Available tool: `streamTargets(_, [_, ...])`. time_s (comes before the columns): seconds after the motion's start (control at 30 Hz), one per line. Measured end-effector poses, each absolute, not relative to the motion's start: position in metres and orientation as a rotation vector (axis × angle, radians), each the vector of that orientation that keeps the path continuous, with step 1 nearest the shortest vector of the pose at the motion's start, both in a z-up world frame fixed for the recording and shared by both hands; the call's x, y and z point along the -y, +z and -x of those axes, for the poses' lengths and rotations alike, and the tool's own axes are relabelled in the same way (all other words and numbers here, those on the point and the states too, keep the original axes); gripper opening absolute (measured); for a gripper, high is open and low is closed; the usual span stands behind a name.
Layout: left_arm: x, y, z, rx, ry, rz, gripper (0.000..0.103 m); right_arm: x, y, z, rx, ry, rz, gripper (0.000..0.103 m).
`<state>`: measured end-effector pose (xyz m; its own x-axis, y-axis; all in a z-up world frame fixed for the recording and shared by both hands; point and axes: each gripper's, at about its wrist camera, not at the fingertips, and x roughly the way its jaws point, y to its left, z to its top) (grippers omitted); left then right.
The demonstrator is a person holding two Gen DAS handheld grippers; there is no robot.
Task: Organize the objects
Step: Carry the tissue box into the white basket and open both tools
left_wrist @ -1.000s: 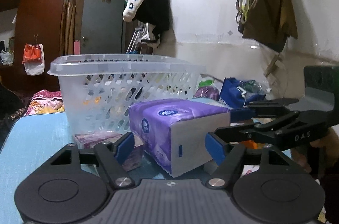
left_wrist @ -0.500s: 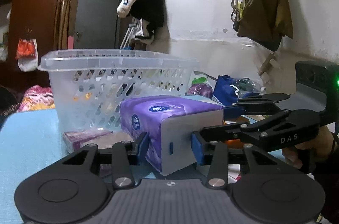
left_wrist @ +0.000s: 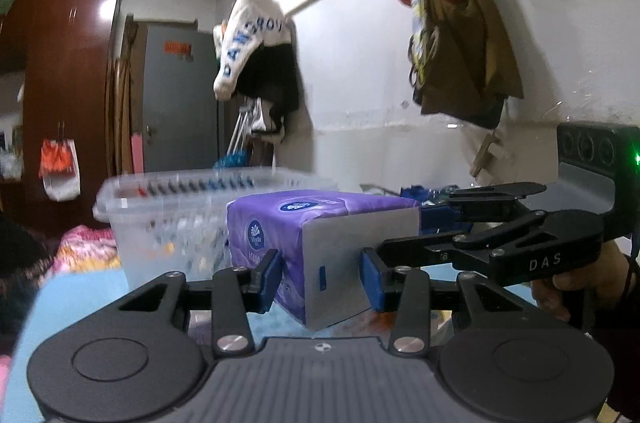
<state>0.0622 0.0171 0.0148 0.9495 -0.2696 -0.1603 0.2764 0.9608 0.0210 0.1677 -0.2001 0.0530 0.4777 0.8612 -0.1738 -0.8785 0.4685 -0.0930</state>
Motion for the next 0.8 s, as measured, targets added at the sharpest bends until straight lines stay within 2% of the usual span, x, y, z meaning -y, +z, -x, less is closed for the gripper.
streamTargets(0.2, [-0.012,0.058,-0.073,-0.108,-0.265,-0.085,0.047,0.192,0.090,-0.188,-0.057,1.063,0.180,0.056])
streamTargets(0.53, [-0.009,0.117,-0.143,-0.138,-0.203,-0.155,0.047,0.159,0.134,-0.263,-0.077,1.023,0.181,0.055])
streamTargets(0.8, [-0.024,0.108,-0.223,-0.235,-0.180,-0.142,0.047,0.128,0.117,-0.320,-0.169,0.950,0.237,0.055])
